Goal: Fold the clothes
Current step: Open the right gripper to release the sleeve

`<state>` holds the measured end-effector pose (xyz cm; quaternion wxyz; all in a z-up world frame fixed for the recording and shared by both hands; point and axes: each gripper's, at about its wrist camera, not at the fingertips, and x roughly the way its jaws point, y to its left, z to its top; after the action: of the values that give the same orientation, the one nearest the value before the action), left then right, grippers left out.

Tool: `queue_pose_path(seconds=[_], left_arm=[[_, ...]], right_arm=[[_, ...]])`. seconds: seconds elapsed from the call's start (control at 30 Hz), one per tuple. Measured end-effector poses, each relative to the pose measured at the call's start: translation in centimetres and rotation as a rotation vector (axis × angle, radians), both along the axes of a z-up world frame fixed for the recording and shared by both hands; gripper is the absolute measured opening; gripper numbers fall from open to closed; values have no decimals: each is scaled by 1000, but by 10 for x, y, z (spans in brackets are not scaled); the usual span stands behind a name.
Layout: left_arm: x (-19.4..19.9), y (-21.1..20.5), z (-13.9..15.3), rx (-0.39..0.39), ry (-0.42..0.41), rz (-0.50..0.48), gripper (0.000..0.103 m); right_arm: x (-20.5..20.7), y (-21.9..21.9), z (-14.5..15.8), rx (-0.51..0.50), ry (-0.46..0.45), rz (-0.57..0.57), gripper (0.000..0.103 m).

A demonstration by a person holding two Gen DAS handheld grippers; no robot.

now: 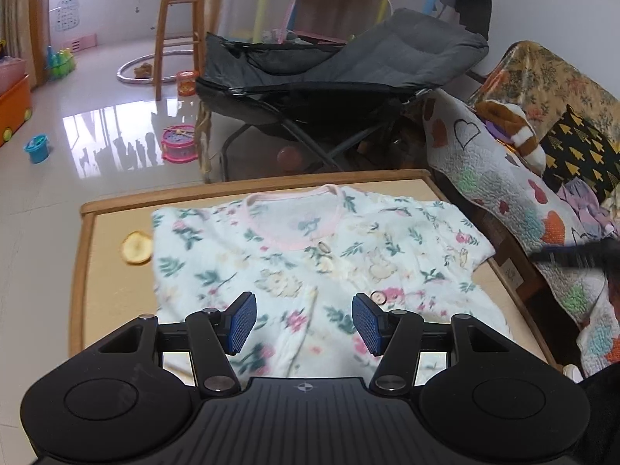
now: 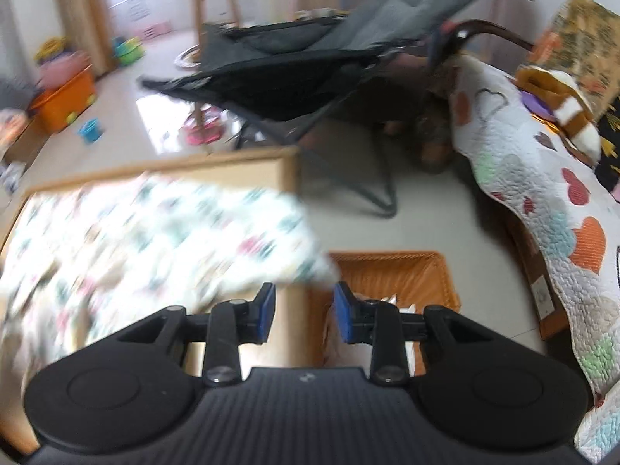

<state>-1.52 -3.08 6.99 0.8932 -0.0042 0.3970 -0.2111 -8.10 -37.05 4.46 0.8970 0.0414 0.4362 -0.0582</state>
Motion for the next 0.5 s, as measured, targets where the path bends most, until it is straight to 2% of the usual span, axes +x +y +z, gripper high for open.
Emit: queue_pose_path(seconds=[0.27,0.5], left_arm=[[12,-12,-11,17,10,20,57],[16,-29,-20,81,7,-9,57]], right_arm=[[-48,42,-18,38,12,23,33],[-57,55,-32,71,22,12,33]])
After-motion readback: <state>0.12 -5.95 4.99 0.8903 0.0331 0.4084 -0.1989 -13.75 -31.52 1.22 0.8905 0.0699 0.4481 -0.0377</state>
